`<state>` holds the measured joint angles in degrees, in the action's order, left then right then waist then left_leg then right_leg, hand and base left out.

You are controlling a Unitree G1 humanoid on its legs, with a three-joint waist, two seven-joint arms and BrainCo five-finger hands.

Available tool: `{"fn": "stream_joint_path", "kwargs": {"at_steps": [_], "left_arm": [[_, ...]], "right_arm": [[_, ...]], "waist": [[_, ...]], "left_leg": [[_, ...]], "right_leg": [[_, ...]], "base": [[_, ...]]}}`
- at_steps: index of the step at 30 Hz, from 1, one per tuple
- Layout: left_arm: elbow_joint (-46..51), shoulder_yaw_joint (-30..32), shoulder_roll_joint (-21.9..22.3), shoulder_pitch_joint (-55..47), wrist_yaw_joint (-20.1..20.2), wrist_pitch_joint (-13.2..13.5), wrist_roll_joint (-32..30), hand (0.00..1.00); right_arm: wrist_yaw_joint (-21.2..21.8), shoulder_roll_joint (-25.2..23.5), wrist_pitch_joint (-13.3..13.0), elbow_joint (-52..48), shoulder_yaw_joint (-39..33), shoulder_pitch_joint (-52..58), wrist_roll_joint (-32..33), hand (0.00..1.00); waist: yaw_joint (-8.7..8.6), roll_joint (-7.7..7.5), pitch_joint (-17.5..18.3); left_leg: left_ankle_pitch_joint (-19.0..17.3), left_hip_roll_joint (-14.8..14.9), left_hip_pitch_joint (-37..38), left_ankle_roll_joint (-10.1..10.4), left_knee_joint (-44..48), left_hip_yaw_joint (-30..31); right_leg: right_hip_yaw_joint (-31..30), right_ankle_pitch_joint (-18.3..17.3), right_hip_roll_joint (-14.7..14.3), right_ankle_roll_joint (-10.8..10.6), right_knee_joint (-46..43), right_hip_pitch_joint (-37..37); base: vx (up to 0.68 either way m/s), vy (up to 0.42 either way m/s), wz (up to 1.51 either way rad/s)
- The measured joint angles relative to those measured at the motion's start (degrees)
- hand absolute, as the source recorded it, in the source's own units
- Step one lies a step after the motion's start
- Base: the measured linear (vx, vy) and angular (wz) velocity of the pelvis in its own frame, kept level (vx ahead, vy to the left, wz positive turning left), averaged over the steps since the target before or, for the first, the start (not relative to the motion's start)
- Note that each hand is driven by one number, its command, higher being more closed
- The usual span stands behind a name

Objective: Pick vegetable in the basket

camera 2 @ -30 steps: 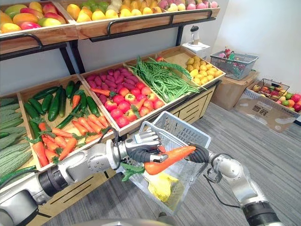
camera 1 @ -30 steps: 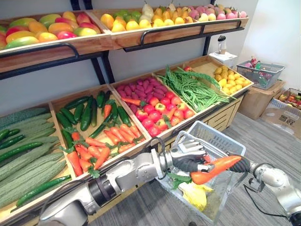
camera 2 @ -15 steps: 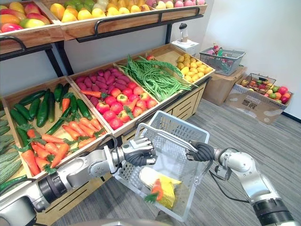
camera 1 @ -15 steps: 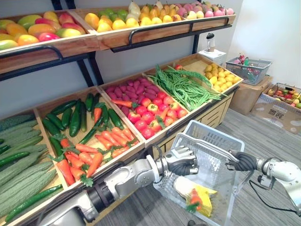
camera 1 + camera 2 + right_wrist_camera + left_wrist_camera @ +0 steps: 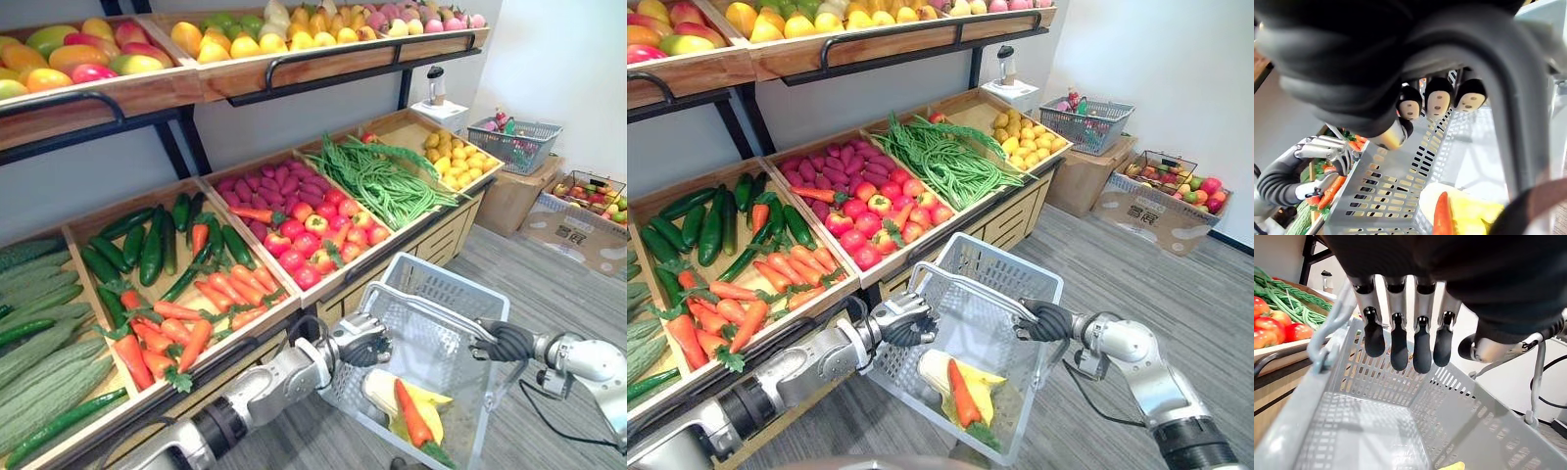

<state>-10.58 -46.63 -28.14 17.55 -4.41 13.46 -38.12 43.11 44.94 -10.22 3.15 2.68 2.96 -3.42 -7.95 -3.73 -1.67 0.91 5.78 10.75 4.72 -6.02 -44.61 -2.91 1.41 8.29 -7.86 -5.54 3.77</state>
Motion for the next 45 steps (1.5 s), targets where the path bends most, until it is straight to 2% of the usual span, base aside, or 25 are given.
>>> {"fn": "stream_joint_path", "kwargs": {"at_steps": [1,6,10,12,16,18,21,24,29,30,32,34,35,40,45], "left_arm": [[-0.65,-0.03,0.25,-0.04,-0.25,-0.04,-0.71,0.0],[-1.67,0.04,1.0,-0.04,-2.33,0.48,-0.5,0.0],[3.82,2.82,0.95,-1.18,-4.35,1.29,2.11,0.0],[10.32,5.88,0.92,-2.86,-5.11,2.77,4.65,0.0],[18.54,11.58,0.9,-5.96,-5.96,6.26,11.39,0.0],[20.16,14.03,0.87,-7.74,-5.64,7.52,14.01,0.0],[22.79,18.51,0.82,-11.14,-4.45,9.05,17.83,0.0],[24.38,23.08,0.76,-13.91,-3.87,9.4,20.07,0.0],[25.6,32.54,1.1,-18.89,-4.28,8.75,24.28,0.0],[25.58,35.41,1.55,-20.17,-4.84,8.07,24.61,0.0],[25.0,38.81,2.87,-21.05,-6.16,6.91,26.13,0.0],[22.45,44.22,5.16,-22.04,-9.24,5.23,27.82,0.0],[19.44,48.28,6.05,-22.12,-12.06,4.36,28.52,0.0],[7.39,60.33,8.43,-22.67,-20.15,1.92,29.05,0.0],[-5.36,65.58,10.96,-26.74,-25.13,0.44,29.0,0.0]], "right_arm": [[0.0,-0.03,0.0,0.05,0.0,0.0,0.0,1.0],[-0.41,-2.15,0.41,2.29,0.02,-0.01,-0.8,1.0],[-3.58,-5.95,3.2,6.1,0.0,-0.01,-4.75,1.0],[-6.05,-7.97,4.83,10.22,-0.07,0.06,-6.94,1.0],[-11.64,-11.15,7.76,19.51,-2.12,0.17,-10.27,1.0],[-14.04,-11.32,8.87,23.71,-2.76,0.25,-10.3,1.0],[-17.6,-12.68,9.57,29.79,-5.08,0.77,-10.28,1.0],[-20.98,-14.3,9.68,36.34,-9.87,0.9,-10.24,1.0],[-27.65,-17.71,9.35,46.47,-19.31,1.33,-9.84,1.0],[-29.39,-18.47,9.06,48.44,-21.63,1.65,-8.94,1.0],[-31.21,-19.21,8.93,50.29,-24.05,1.9,-8.86,1.0],[-33.26,-20.46,8.87,51.99,-26.6,2.0,-7.5,1.0],[-34.96,-21.96,8.77,52.05,-28.3,2.65,-6.63,1.0],[-39.24,-25.55,8.79,54.23,-32.89,3.49,-5.01,1.0],[-42.44,-29.7,8.76,54.33,-34.12,3.48,-4.46,1.0]], "waist": [[0.01,0.25,0.15],[-0.73,-0.38,-0.21],[-0.95,-0.46,-0.26],[-0.94,-0.46,-0.27],[0.63,-0.22,-0.42],[0.72,0.06,-0.64],[2.03,0.63,-0.79],[2.95,1.23,-1.08],[4.39,1.94,-1.03],[5.1,1.95,-1.02],[5.12,1.96,-1.09],[5.34,2.0,-1.14],[5.46,1.97,-1.27],[6.67,1.85,-1.39],[7.31,1.77,-1.88]], "left_leg": [[0.0,-0.02,-0.01,0.0,0.0,0.16],[0.1,-0.2,-0.57,-0.07,-0.01,1.68],[0.19,-0.41,-1.0,-0.22,-0.01,3.09],[0.42,-0.51,-1.76,-0.47,-0.01,4.6],[1.15,-0.47,-2.6,-0.96,-0.01,7.6],[1.4,-0.53,-2.67,-1.21,-0.01,9.47],[1.9,-0.73,-4.12,-1.21,-0.03,12.13],[2.78,-0.83,-5.37,-1.37,-0.05,15.15],[3.68,-0.73,-6.84,-1.56,-0.05,19.18],[3.74,-0.71,-7.25,-1.56,-0.05,19.79],[3.73,-1.12,-7.67,-1.57,-0.04,21.38],[3.66,-1.37,-7.65,-1.64,-0.04,22.29],[3.64,-1.57,-7.74,-1.67,-0.04,23.39],[3.44,-2.03,-7.96,-1.83,-0.03,25.57],[3.23,-2.1,-7.48,-2.02,-0.02,26.82]], "right_leg": [[0.05,0.01,0.03,0.01,-0.06,-0.01],[0.96,-0.1,0.4,0.19,-0.14,-0.02],[1.59,-0.22,0.74,0.38,-0.29,-0.13],[2.53,-0.29,1.03,0.49,-0.31,-0.16],[4.79,-0.4,1.34,0.68,-0.26,-0.96],[6.39,-0.83,1.58,0.94,-0.28,-2.08],[7.91,-2.2,1.8,0.77,-0.51,-2.12],[9.57,-2.53,1.93,0.41,0.39,-2.62],[12.38,-2.53,1.87,0.4,2.14,-4.18],[12.51,-2.51,1.73,0.39,2.58,-4.39],[13.81,-2.56,1.7,0.4,2.68,-4.81],[14.87,-2.56,1.87,0.41,3.4,-5.57],[15.84,-2.69,1.94,0.62,3.56,-6.18],[18.21,-3.42,2.02,1.11,3.68,-7.42],[19.52,-3.96,1.8,1.7,4.63,-9.11]], "base": [[0.01,-0.005,0.04],[0.0,-0.005,0.11],[0.01,0.0,0.14],[0.01,-0.004,0.28],[0.01,-0.008,0.32],[-0.01,-0.005,0.47],[-0.03,-0.007,0.4],[-0.01,-0.006,0.46],[0.01,-0.001,0.43],[0.02,-0.006,0.3],[0.04,-0.002,0.34],[0.05,0.016,0.26],[0.05,0.018,0.26],[0.07,0.008,0.24],[0.09,-0.009,0.14]]}}
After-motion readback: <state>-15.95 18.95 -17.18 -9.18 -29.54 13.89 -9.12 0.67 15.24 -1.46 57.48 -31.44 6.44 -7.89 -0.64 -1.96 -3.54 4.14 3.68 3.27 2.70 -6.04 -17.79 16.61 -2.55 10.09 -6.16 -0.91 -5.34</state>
